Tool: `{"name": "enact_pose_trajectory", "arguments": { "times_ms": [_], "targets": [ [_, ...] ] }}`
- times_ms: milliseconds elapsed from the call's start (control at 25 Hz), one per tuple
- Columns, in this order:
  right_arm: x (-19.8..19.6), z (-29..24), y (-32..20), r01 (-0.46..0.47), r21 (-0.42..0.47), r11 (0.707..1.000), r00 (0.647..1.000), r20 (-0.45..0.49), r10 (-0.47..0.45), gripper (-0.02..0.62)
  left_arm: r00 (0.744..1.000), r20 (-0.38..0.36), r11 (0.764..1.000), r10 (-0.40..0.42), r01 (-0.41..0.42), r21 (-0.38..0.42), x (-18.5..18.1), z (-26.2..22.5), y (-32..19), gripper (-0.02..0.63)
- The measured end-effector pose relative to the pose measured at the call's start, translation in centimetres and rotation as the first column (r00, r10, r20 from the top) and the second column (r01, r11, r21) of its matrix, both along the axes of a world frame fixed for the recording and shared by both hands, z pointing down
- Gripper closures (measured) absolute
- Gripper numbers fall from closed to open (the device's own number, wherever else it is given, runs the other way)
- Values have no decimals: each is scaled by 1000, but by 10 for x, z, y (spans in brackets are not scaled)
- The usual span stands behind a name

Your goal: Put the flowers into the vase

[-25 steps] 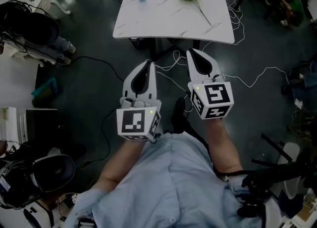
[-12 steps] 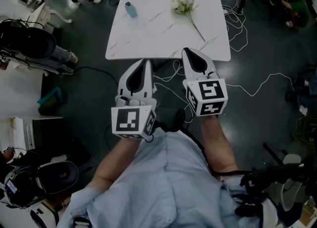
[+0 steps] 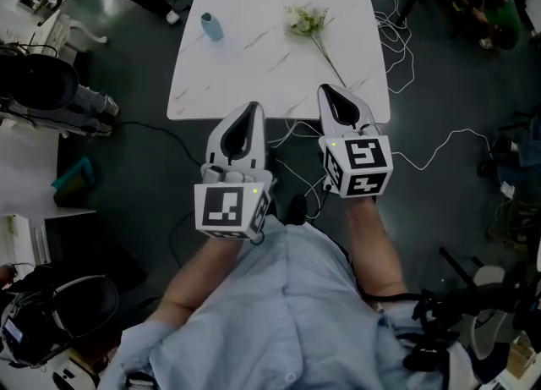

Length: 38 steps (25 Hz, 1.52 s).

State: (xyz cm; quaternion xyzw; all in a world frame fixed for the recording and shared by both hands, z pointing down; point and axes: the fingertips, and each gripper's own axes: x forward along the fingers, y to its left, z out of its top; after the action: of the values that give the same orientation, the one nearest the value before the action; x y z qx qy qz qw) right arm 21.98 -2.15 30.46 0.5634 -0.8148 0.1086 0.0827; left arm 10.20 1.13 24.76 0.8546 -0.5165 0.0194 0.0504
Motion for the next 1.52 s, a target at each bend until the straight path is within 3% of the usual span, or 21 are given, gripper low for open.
{"name": "enact_pose_trajectory", "arguments": {
  "times_ms": [400, 640, 1080, 1520],
  "targets": [
    [7, 42, -108, -49, -90, 995, 992, -121, 38, 556, 998, -51, 999, 28, -30, -45, -12, 26, -117, 601],
    [12, 97, -159, -74, -204, 976, 981, -190, 35, 442, 995, -83, 990, 54, -65, -126, -24, 49, -172, 601],
    [36, 177, -223, -173, -349, 921, 955, -288, 70, 394, 986, -126, 961, 107, -135, -240, -40, 97, -234, 601],
    [47, 219, -246, -198, -432, 880, 950, -307, 63, 407, 986, -120, 940, 114, -147, -307, -48, 126, -261, 601]
  ]
}}
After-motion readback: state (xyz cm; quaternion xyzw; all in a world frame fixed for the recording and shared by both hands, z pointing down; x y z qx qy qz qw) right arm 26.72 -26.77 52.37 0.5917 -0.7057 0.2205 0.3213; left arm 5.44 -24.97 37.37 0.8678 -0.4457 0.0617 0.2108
